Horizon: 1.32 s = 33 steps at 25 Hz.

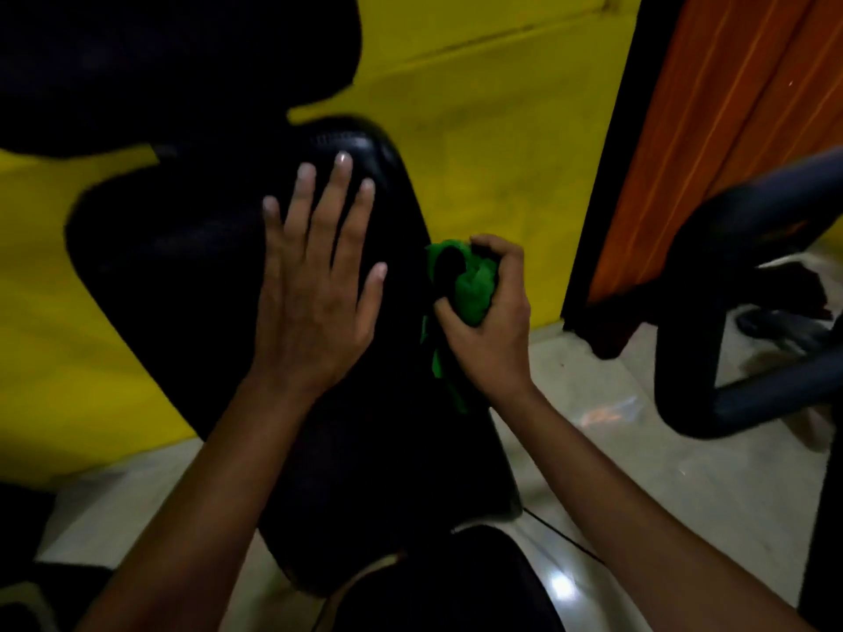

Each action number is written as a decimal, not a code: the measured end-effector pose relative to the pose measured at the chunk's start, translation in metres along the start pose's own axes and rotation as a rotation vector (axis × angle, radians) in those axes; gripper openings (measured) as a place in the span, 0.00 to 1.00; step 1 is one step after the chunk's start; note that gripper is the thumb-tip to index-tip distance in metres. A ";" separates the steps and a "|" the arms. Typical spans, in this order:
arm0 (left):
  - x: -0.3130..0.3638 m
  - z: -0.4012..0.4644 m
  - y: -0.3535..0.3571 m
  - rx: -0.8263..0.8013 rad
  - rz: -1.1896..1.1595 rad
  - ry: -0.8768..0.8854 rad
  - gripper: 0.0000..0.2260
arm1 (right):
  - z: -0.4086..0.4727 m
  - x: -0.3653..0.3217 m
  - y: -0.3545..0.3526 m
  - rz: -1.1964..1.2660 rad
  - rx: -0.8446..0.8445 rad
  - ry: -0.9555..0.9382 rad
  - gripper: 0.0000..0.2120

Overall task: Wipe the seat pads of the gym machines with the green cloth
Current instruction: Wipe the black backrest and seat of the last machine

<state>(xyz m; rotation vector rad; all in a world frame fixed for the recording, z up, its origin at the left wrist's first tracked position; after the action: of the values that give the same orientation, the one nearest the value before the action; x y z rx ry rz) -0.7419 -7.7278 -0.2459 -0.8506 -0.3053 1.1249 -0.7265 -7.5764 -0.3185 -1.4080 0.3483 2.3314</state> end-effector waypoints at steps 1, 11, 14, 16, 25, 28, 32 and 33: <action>-0.007 0.022 -0.007 0.025 0.036 0.044 0.25 | 0.015 -0.015 0.005 0.054 0.023 0.009 0.26; -0.018 0.049 0.004 0.129 0.286 0.107 0.25 | 0.064 0.002 0.026 0.419 -0.128 0.224 0.11; -0.016 0.045 0.006 0.144 0.286 0.124 0.25 | 0.023 0.038 0.008 0.343 -0.123 0.430 0.11; -0.019 0.046 0.007 0.156 0.310 0.130 0.25 | 0.038 0.026 0.016 0.331 -0.115 0.393 0.14; -0.017 0.047 0.009 0.190 0.330 0.117 0.24 | 0.053 0.030 0.025 0.441 -0.120 0.379 0.11; -0.014 0.045 0.009 0.213 0.309 0.122 0.24 | 0.007 0.071 0.001 0.275 -0.139 0.599 0.12; -0.015 0.047 0.010 0.192 0.316 0.083 0.24 | 0.052 0.038 0.020 0.358 -0.146 0.456 0.02; -0.012 0.044 0.012 0.193 0.318 0.054 0.24 | 0.063 0.028 0.025 0.387 -0.139 0.392 0.01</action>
<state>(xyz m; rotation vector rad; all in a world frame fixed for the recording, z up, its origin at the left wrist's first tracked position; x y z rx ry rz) -0.7821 -7.7167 -0.2231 -0.7727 -0.0142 1.3990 -0.7986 -7.5674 -0.3139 -2.0264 0.6285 2.3945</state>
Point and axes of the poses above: each hand's wrist, its own z-axis towards the middle knuckle, its own y-axis out of the palm, x = y × z, the point moved 5 cm from there along z, towards the middle knuckle, and after that the axes turned 5 degrees about z, right-handed, at the moved point
